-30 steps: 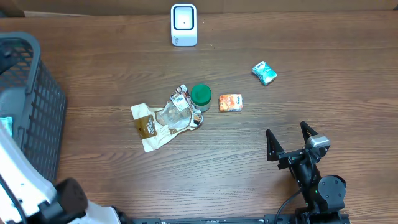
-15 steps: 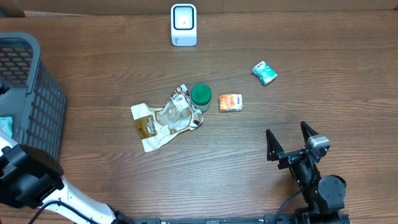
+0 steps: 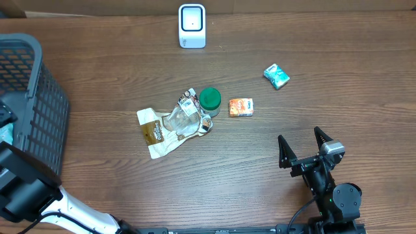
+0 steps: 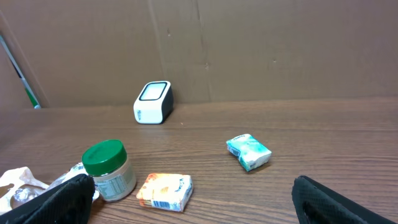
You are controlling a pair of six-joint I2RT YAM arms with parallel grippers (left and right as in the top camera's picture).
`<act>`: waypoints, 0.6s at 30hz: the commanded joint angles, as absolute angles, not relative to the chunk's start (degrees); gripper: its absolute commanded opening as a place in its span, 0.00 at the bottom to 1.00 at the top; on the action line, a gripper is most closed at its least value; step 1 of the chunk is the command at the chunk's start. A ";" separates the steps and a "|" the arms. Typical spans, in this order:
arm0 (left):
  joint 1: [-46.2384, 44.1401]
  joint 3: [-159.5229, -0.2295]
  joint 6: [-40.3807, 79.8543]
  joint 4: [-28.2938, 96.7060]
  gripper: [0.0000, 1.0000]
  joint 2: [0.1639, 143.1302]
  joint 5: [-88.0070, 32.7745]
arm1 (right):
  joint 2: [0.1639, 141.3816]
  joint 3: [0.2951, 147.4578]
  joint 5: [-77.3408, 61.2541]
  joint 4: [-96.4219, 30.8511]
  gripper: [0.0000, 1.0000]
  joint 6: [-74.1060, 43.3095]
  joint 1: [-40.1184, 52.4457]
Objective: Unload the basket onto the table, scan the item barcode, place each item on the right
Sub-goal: 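Grasp the pale-green wipes pouch inside the basket with the left gripper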
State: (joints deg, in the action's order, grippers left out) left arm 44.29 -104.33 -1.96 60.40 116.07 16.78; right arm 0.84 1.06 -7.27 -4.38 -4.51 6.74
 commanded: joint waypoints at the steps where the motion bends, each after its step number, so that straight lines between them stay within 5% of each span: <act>1: 44.34 -98.91 -9.72 54.85 0.74 116.01 17.76 | 0.16 0.47 -7.38 -4.19 1.00 -4.62 6.79; 18: 45.47 -87.29 -14.63 37.17 0.75 117.38 18.13 | 0.16 0.47 -7.38 -4.19 1.00 -4.62 6.79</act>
State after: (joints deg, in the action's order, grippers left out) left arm 44.49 -88.53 -12.71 38.30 116.11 17.41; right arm 0.84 1.06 -7.25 -4.40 -4.49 6.74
